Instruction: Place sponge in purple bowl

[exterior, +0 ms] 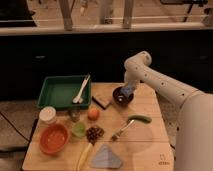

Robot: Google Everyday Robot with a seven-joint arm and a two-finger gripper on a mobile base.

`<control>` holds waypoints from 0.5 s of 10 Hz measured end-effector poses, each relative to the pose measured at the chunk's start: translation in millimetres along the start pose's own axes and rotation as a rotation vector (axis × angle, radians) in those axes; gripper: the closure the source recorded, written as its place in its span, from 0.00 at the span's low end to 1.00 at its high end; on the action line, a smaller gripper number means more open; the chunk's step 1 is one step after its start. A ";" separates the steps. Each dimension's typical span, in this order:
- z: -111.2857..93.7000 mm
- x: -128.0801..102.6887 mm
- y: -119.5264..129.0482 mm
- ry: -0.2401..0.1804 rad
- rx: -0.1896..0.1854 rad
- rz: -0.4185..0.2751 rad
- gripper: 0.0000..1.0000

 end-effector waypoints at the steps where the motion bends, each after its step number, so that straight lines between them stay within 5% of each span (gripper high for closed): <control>1: 0.2 0.2 0.6 0.000 0.000 -0.003 0.96; 5: -0.9 -1.8 -0.2 0.002 0.001 -0.021 0.96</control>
